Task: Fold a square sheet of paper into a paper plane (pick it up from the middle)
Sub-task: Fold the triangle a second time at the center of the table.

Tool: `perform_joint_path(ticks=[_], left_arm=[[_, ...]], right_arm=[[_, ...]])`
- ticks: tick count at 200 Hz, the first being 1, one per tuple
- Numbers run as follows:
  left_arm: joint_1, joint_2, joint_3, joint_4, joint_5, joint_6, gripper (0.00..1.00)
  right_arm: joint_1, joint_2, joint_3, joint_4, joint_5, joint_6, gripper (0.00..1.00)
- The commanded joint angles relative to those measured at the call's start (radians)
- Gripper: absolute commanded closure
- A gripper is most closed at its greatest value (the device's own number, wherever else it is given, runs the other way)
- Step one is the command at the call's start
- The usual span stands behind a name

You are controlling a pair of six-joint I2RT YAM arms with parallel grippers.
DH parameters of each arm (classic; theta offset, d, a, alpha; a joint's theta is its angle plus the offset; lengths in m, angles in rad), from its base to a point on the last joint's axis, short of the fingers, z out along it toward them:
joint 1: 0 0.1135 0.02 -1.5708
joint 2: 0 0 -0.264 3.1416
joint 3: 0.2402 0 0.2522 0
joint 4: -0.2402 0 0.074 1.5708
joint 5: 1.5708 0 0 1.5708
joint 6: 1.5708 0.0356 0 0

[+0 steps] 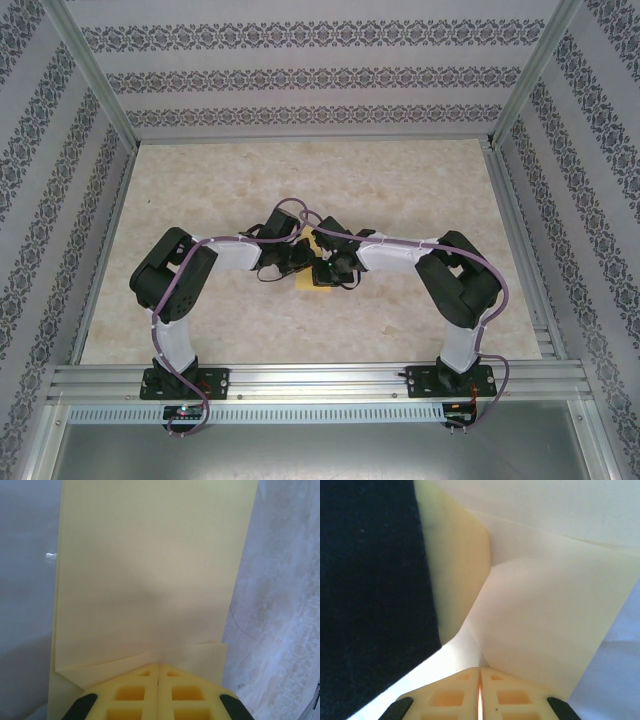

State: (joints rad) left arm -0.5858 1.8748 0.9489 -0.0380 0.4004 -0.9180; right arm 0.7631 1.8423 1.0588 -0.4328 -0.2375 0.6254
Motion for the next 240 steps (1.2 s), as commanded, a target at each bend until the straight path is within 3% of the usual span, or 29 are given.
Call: perform_joint_path(ticks=[1, 135, 179, 240], left_arm=[[-0.02, 0.086, -0.052, -0.156, -0.126, 0.001, 0.95], [-0.021, 0.091, -0.051, -0.158, -0.126, 0.005, 0.95], [-0.022, 0.09, -0.039, -0.149, -0.104, 0.015, 0.95], [-0.022, 0.091, -0.035, -0.152, -0.1, 0.016, 0.95]], right_arm=[[-0.019, -0.011, -0.054, -0.016, -0.014, -0.035, 0.9], [-0.141, -0.133, -0.305, 0.176, -0.221, -0.071, 0.89], [-0.126, -0.192, -0.2, 0.165, -0.234, -0.064, 0.88], [-0.119, -0.043, -0.072, 0.139, -0.212, -0.078, 0.9]])
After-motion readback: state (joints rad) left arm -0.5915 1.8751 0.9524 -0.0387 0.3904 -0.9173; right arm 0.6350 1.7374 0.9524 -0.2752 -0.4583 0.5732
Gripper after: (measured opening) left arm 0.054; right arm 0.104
